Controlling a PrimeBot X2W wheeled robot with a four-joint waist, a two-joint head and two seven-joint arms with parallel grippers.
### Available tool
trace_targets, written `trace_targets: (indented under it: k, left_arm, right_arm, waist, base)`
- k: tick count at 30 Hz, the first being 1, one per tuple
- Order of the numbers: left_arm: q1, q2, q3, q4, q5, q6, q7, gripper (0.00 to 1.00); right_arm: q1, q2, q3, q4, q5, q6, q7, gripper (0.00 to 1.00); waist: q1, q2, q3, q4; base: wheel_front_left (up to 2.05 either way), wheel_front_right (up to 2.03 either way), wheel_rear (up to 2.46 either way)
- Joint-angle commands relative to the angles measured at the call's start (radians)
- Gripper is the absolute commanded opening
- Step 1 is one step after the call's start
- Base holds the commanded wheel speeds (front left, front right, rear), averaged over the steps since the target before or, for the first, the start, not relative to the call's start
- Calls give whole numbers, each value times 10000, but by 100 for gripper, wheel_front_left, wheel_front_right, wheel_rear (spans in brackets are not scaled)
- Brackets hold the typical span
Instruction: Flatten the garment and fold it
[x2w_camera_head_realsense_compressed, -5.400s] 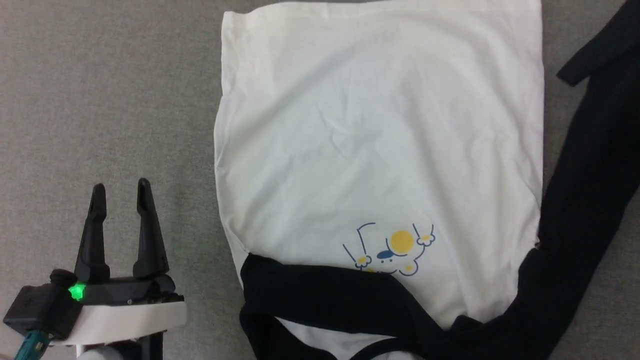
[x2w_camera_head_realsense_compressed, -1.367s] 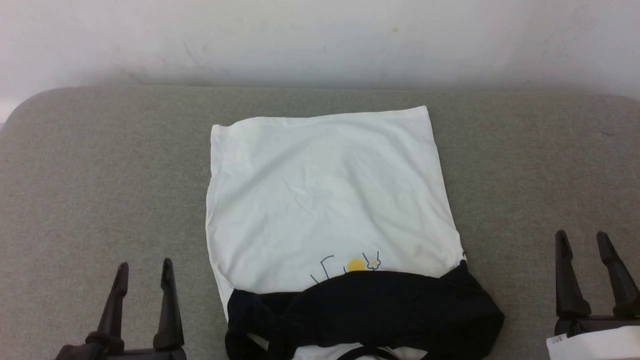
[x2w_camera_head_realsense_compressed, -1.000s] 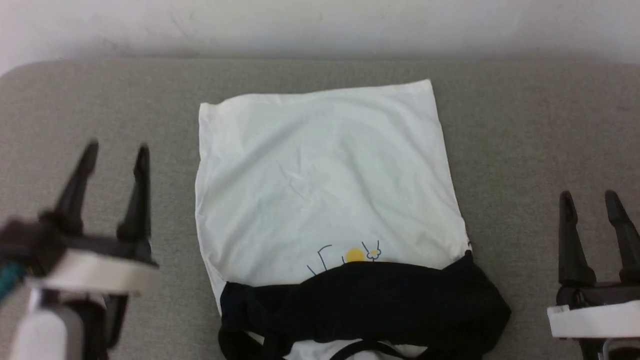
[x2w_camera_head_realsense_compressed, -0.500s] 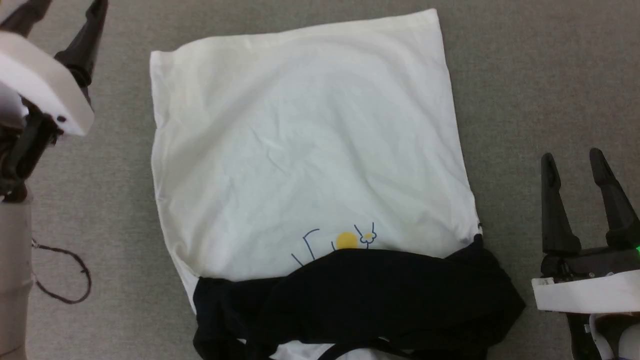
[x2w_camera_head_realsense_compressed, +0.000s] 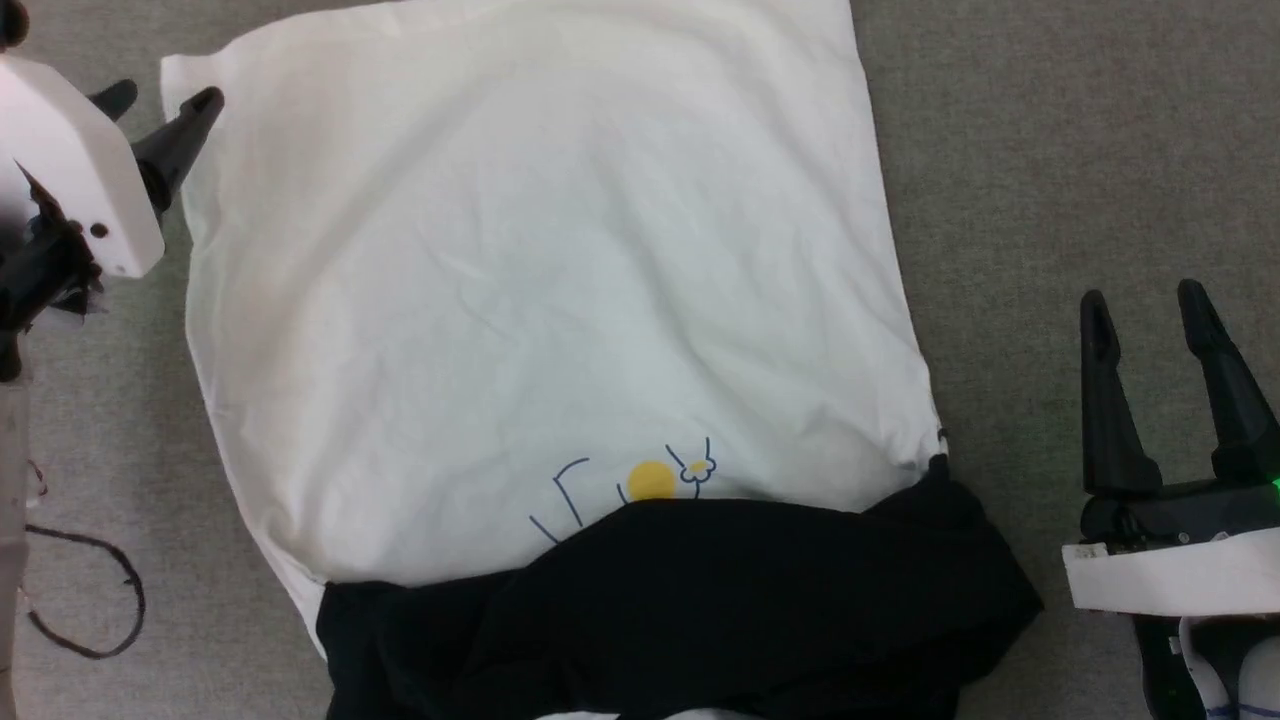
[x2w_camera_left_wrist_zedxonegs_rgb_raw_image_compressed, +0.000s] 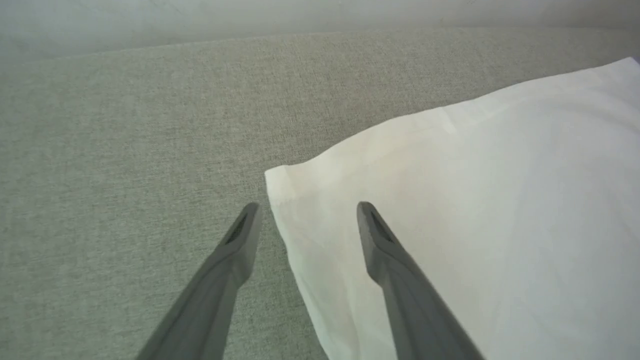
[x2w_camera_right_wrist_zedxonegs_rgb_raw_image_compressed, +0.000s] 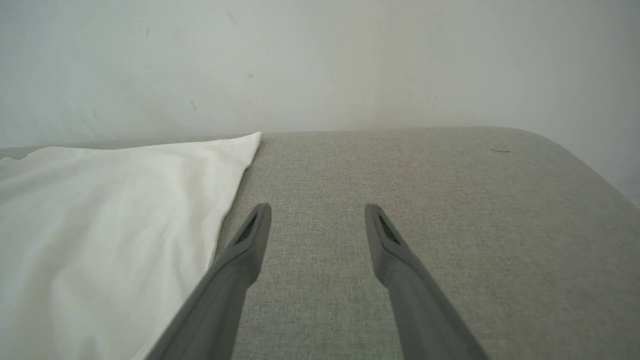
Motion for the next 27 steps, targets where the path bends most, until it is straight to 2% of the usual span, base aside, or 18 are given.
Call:
trace_targets:
  k: [1,8,9,10,11,18,21,23,25,26,27]
  left_arm:
    - [-118,104,-5,76,-113,-40,74,100]
    - [17,275,-55,679,42,-18,-157,100]
    - [28,236,-62,744,20,-21,-269,88]
    - [25,210,-88,774,23,-28,-441,26]
    - [22,186,-141,804,25,-35,-606,0]
    - [138,78,-587,1081,16,-69,-1925,0]
    - [239,-3,-737,1162,-88,-73,-2359,0]
    - [280,-38,-879,1152,-165,-75,-2473,0]
    - [266,-48,-1049,1057,-205,-76,-2547,0]
    - [266,-48,-1049,1057,-205,-76,-2547,0]
    - [192,-62,-1188,968,-246,-76,-2624,0]
  right_arm:
    - [-199,22,-32,-67,-61,-6,20,100]
    - [-392,22,41,-87,-72,-6,61,100]
    - [-422,22,14,-96,-99,-6,72,100]
    - [-457,22,-9,-121,-139,-6,82,100]
    - [-498,22,-22,-158,-195,-6,100,100]
    - [-1629,22,192,-1327,-330,-6,901,100]
    - [-2893,-213,481,-2182,-394,-6,1985,100]
    - [-4031,-637,648,-2511,-218,-6,2872,100]
    - [-5372,-947,771,-2481,106,-6,3791,100]
    - [-5372,-947,771,-2481,106,-6,3791,100]
    - [-6753,-1110,870,-1997,416,-6,4675,100]
  waist:
    - [-1,0,287,-146]
    - [-1,0,631,-274]
    - [-1,0,644,-269]
    - [-1,0,651,-256]
    - [-1,0,637,-236]
    - [-1,0,-25,-42]
    - [-1,0,-264,48]
    - [-1,0,-291,137]
    - [-1,0,-237,258]
    - [-1,0,-237,258]
    - [-1,0,-126,386]
  base:
    - [0,0,0]
    - [0,0,0]
    - [0,0,0]
    - [0,0,0]
    - [0,0,0]
    - [0,0,0]
    - [0,0,0]
    - [0,0,0]
    - [0,0,0]
    - [0,0,0]
    - [0,0,0]
